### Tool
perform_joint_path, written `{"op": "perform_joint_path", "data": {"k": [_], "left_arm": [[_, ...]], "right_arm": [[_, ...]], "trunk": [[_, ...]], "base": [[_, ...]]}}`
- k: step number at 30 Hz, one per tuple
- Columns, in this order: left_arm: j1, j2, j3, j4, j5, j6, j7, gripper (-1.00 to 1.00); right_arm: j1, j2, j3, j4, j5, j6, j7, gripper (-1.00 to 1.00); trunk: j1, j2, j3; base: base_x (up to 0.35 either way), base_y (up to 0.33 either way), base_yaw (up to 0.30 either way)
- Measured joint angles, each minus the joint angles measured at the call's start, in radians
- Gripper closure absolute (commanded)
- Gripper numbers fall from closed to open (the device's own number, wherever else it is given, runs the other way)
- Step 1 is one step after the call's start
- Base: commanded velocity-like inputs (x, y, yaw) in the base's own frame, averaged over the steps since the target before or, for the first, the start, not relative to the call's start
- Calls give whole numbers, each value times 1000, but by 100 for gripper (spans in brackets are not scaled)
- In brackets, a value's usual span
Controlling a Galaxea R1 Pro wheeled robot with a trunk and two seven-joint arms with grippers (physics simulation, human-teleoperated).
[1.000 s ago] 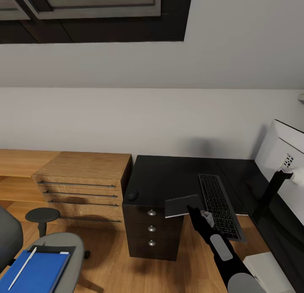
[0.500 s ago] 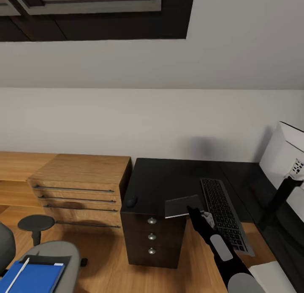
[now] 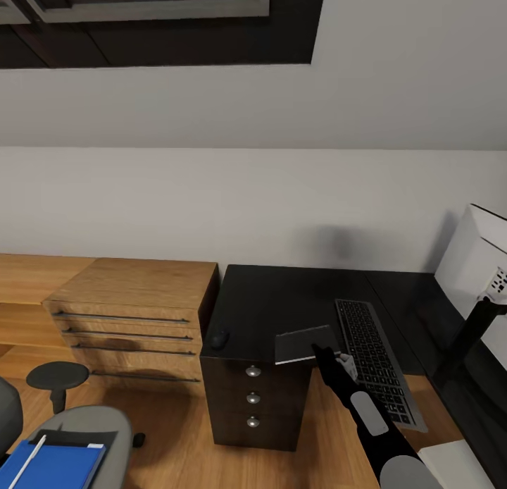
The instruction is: In the bedroom, organize the workspace by keeping the computer under the desk, ensuring the monitor is on the desk, placing the keyboard on the desk next to the monitor, placing the mouse on the desk next to the keyboard, moving the folder from the swivel chair onto the desk next to the mouse, stacking the notebook on top of the folder with the pen on top of the notebook, and positioning the swivel chair next to the desk.
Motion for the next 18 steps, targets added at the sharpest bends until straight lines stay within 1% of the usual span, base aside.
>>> {"op": "perform_joint_path", "data": {"k": [8, 18], "left_arm": [[0, 0, 0, 0, -1, 0, 0, -100], [0, 0, 0, 0, 0, 1, 0, -100]], "right_arm": [[0, -1, 0, 0, 0, 1, -2, 100], [0, -1, 2, 0, 1, 26, 0, 100]], "trunk": [[0, 0, 0], [0, 0, 0]], "base": [[1, 0, 0], [0, 0, 0]]}}
